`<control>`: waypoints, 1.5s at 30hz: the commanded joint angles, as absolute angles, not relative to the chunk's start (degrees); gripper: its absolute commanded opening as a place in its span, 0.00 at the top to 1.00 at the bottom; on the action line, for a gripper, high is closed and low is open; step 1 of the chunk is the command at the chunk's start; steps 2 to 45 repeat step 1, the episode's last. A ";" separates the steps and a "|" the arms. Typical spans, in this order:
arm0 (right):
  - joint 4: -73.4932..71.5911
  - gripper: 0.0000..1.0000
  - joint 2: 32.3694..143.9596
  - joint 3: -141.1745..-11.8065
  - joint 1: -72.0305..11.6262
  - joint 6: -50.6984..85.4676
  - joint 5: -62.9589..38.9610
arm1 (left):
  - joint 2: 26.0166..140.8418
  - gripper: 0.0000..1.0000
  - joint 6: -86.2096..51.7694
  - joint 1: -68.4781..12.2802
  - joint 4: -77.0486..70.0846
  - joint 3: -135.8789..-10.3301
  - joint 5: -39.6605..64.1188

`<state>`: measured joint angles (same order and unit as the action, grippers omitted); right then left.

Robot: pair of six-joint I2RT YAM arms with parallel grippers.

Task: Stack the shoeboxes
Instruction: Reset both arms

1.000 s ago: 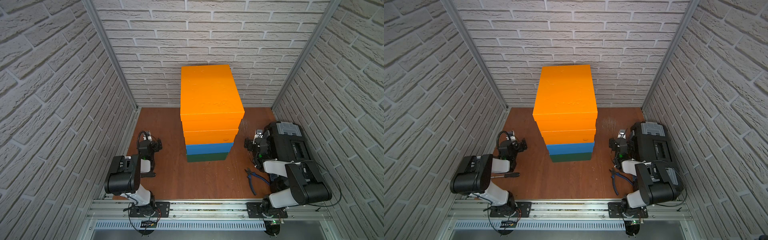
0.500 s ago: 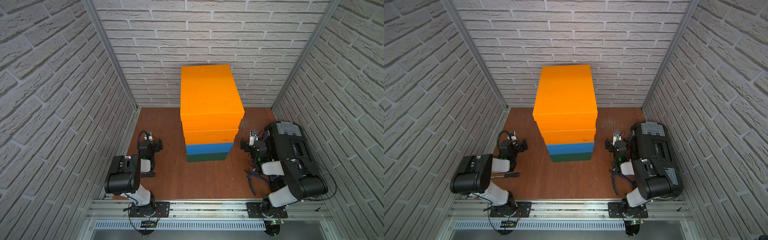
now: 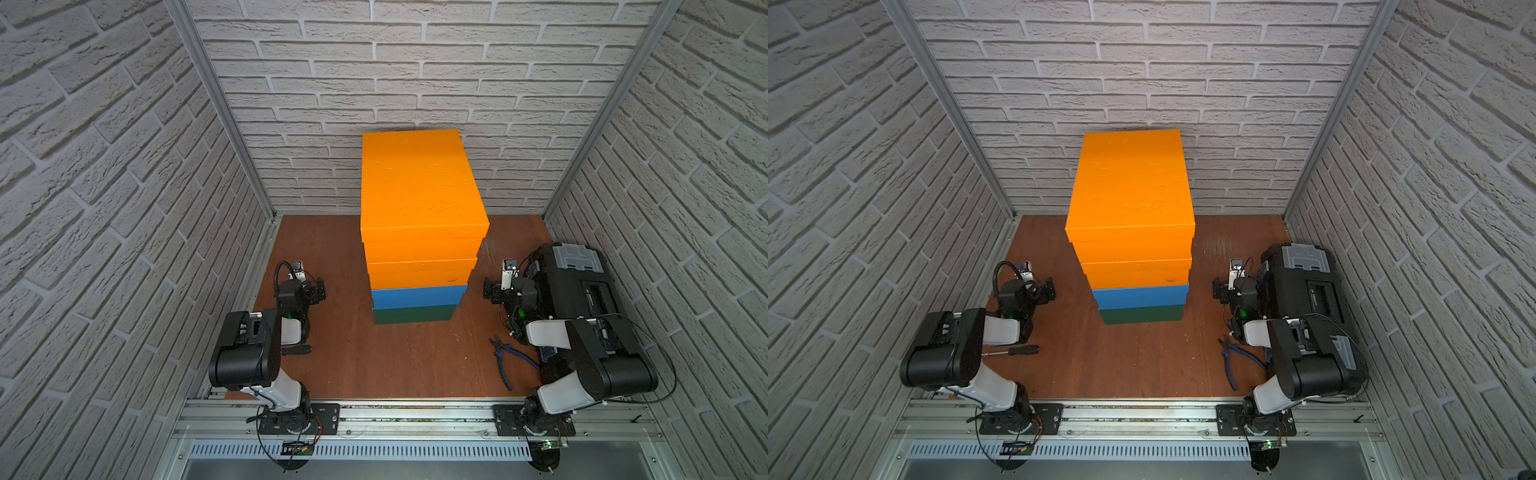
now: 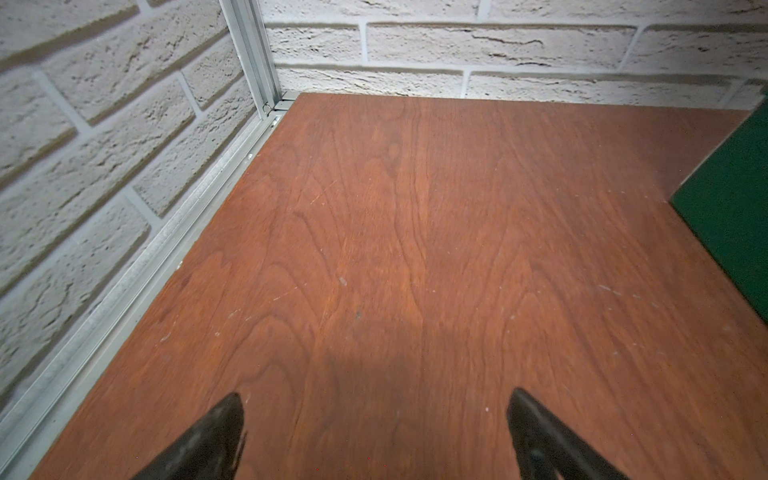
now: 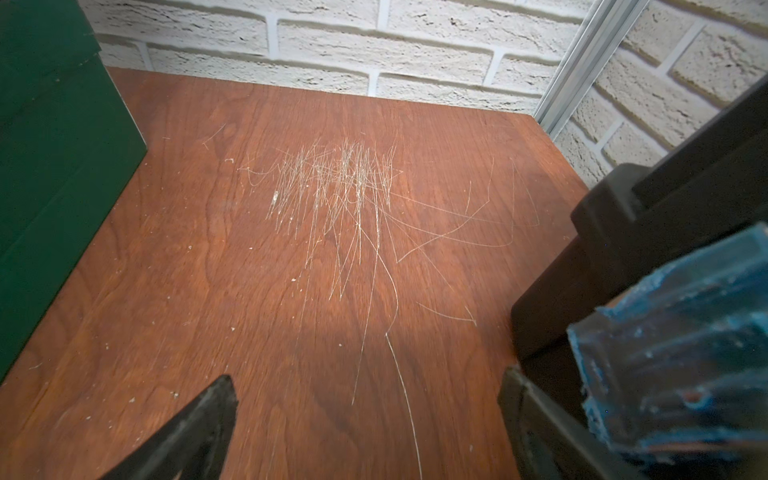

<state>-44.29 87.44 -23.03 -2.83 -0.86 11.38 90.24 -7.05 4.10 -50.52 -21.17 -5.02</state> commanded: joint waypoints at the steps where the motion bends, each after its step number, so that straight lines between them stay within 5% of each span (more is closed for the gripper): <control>1: -45.48 0.01 86.22 -23.38 -2.71 -0.45 10.79 | 90.09 0.02 -5.96 3.77 -53.30 -21.93 -5.28; 45: -45.48 0.01 86.22 -23.38 -2.71 -0.45 10.79 | 90.09 0.02 -5.96 3.77 -53.30 -21.93 -5.28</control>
